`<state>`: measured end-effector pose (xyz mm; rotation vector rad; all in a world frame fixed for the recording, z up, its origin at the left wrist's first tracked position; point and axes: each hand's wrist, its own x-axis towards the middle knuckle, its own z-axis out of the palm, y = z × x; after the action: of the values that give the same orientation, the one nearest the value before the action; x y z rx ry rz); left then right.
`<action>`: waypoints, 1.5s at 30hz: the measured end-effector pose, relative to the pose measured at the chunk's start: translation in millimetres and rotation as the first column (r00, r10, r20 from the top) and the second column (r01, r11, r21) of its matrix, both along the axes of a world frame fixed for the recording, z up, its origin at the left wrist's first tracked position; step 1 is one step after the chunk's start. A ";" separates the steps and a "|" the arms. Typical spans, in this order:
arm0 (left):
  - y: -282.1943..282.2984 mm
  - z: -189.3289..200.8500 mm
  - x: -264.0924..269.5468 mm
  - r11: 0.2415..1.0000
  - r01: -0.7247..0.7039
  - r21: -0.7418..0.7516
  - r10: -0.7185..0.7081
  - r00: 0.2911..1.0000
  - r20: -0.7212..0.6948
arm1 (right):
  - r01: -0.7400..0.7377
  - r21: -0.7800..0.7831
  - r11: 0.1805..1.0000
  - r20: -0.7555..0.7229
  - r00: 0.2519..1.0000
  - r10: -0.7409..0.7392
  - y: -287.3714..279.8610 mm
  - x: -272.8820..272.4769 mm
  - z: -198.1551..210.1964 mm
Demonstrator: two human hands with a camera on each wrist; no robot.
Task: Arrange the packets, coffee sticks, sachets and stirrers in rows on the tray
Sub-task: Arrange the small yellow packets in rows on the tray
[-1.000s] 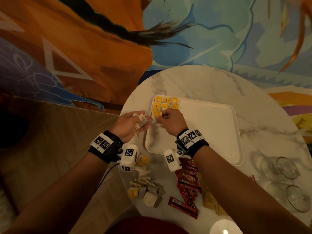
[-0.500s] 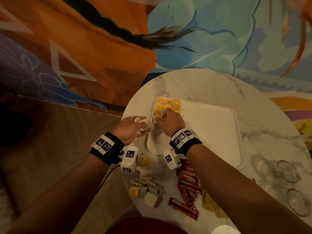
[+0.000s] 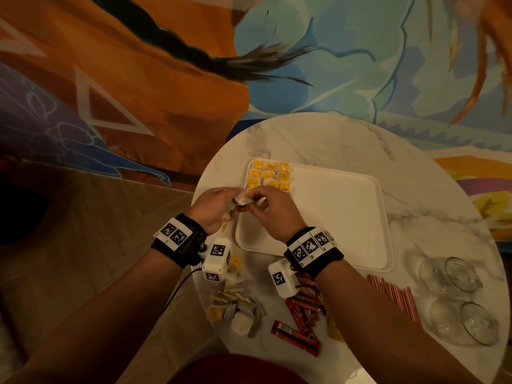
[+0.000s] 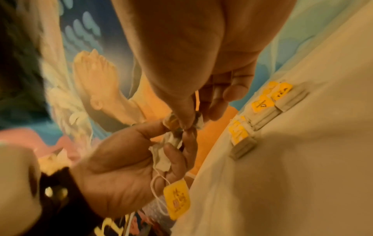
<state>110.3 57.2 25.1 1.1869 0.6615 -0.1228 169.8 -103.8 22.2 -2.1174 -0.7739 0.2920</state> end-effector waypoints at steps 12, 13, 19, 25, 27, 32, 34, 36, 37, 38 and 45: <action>-15.1 6.5 -4.4 0.959 0.165 0.230 -0.174 0.985 0.020 | 0.153 0.151 0.977 -0.379 0.922 -0.086 -22.0 -2.0 7.0; -16.3 4.7 -4.0 0.956 0.166 0.241 -0.175 0.984 0.016 | 0.165 0.149 0.975 -0.371 0.923 -0.099 -22.8 -3.0 3.8; -18.0 0.5 -0.5 0.991 0.084 0.100 -0.083 0.996 -0.015 | 0.326 -0.026 0.945 -0.225 0.919 -0.324 -36.7 16.5 -23.0; -7.6 1.5 2.3 0.950 -0.077 -0.304 0.093 0.995 0.037 | 0.331 -0.169 0.928 -0.232 0.902 -0.364 -37.4 31.3 -24.7; -6.5 3.8 3.0 0.928 -0.076 -0.364 0.096 0.995 0.036 | 0.346 -0.226 0.910 -0.206 0.896 -0.392 -30.0 33.6 -26.4; -6.6 8.7 6.0 0.886 -0.111 -0.449 0.139 0.990 0.030 | 0.318 -0.351 0.881 -0.078 0.927 -0.366 -13.0 41.0 -25.3; -6.9 7.6 5.4 0.881 -0.117 -0.458 0.151 0.988 0.037 | 0.299 -0.377 0.877 -0.052 0.938 -0.343 -10.7 43.5 -21.1; -8.1 6.7 5.0 0.884 -0.118 -0.453 0.153 0.987 0.042 | 0.287 -0.397 0.872 -0.032 0.945 -0.326 -10.1 45.3 -18.2; -8.7 6.8 5.1 0.885 -0.118 -0.450 0.155 0.987 0.045 | 0.290 -0.406 0.867 -0.025 0.944 -0.328 -10.0 45.2 -17.2; -9.2 6.9 5.6 0.884 -0.119 -0.452 0.159 0.986 0.051 | 0.298 -0.405 0.864 -0.017 0.943 -0.333 -10.1 43.9 -16.8; -10.1 14.8 6.9 0.871 -0.102 -0.480 0.194 0.970 0.146 | -0.053 -0.048 0.997 -0.257 0.966 0.039 -14.5 10.0 1.3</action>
<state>117.2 47.0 39.8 0.6633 0.5128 -0.0346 179.8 -118.3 23.5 -2.0619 -0.6690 0.6047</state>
